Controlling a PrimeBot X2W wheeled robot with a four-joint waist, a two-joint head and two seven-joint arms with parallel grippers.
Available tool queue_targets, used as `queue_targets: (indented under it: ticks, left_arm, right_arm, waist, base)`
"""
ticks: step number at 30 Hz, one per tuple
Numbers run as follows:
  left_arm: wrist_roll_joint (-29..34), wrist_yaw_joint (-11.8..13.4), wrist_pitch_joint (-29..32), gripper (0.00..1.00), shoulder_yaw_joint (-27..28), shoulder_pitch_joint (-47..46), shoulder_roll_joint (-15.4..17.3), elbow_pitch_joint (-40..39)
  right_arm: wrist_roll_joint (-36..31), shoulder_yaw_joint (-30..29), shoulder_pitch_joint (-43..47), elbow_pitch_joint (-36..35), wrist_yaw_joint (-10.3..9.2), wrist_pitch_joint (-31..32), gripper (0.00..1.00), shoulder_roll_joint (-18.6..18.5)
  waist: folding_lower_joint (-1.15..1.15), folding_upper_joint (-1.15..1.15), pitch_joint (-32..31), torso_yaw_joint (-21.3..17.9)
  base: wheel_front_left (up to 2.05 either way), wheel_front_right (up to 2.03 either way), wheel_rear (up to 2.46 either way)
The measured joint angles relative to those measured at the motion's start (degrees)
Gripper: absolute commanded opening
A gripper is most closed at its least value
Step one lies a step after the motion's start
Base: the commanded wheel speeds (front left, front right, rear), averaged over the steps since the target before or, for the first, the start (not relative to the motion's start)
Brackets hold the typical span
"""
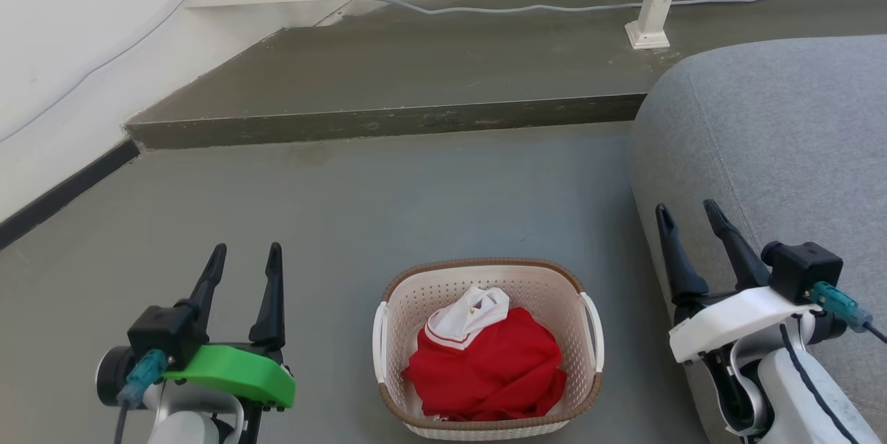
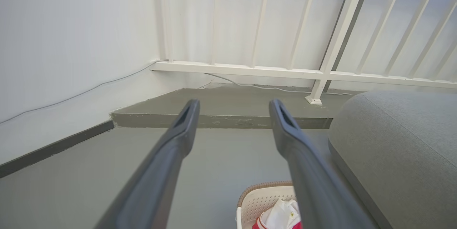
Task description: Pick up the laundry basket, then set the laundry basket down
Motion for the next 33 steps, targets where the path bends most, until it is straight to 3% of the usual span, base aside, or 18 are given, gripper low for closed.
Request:
queue_targets:
  ticks: [6,33]
  left_arm:
    - [3.91,0.00,-1.04,1.00,-0.25,-0.01,-0.05,-0.38]
    - [4.09,-0.27,-1.04,1.00,0.26,-1.05,-0.37,-1.05]
  right_arm:
    - [-3.82,0.26,-0.05,-0.02,-0.02,-1.13,1.00,0.01]
    - [-3.80,-1.82,-1.38,2.40,0.68,-1.20,1.00,1.71]
  waist:
    - [0.00,0.00,0.28,0.06]
    - [0.00,0.00,4.15,-0.51]
  base:
    - [0.00,0.00,0.00]
    - [0.00,0.00,0.00]
